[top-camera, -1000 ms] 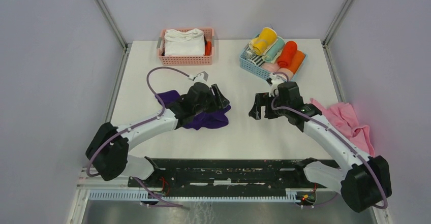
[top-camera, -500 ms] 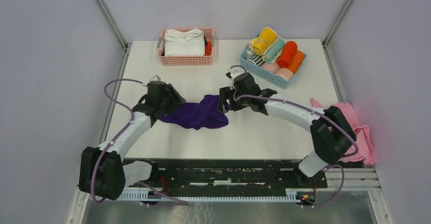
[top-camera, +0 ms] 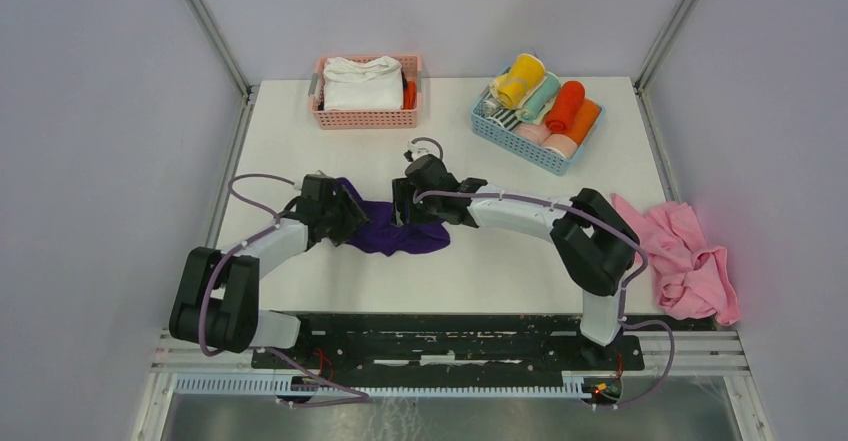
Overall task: Roll the towels
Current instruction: Move the towel to the center of the board, then flatten out the towel at the center of the board.
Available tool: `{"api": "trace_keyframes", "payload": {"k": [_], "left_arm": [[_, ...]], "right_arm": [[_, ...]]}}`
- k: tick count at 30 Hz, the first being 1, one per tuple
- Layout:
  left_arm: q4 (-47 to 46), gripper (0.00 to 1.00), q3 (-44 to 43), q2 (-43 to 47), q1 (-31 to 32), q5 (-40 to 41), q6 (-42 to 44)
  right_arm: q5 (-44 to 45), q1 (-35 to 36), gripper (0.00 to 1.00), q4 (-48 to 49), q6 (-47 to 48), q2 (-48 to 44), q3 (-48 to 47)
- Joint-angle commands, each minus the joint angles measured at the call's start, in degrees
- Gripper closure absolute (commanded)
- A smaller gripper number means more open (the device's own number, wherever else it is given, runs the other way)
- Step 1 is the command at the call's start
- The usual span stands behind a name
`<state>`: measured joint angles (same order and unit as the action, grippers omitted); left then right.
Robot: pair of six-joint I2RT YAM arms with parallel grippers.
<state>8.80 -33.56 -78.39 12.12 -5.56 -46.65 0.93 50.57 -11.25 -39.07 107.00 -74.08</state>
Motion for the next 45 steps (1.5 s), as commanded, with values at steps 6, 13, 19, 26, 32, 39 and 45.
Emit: {"api": "trace_keyframes", "payload": {"k": [6, 13, 19, 26, 32, 39, 45], "left_arm": [[-4.9, 0.36, 4.8, -2.2, 1.3, -2.1, -2.5], [-4.9, 0.37, 6.8, -2.1, 1.2, -1.2, -2.3], [-4.7, 0.37, 7.7, -2.1, 1.3, -1.5, -2.4], [-3.8, 0.37, 7.7, -0.5, 1.3, -3.4, -2.7], [1.6, 0.37, 6.0, 4.8, 1.2, -5.2, -2.1], [13.7, 0.36, -0.3, 11.7, 0.5, 1.7, 2.0], [19.0, 0.36, -1.4, 12.4, -3.7, 5.6, 2.7]], "right_arm": [[3.5, 0.6, 0.44, 1.4, -2.5, 4.1, -4.1], [8.5, -0.6, 0.85, -3.6, 2.8, -3.3, -0.4], [14.5, -6.0, 1.00, -11.4, 7.7, -18.0, 9.9], [19.4, -21.2, 0.84, -19.4, 6.4, -31.3, 21.6], [21.8, -24.0, 0.60, -24.7, 7.4, -35.2, 22.9], [14.8, -24.1, 0.46, -24.3, 11.2, -36.5, 23.8], [12.4, -28.8, 0.46, -20.6, 10.4, -33.7, 26.4]]}}
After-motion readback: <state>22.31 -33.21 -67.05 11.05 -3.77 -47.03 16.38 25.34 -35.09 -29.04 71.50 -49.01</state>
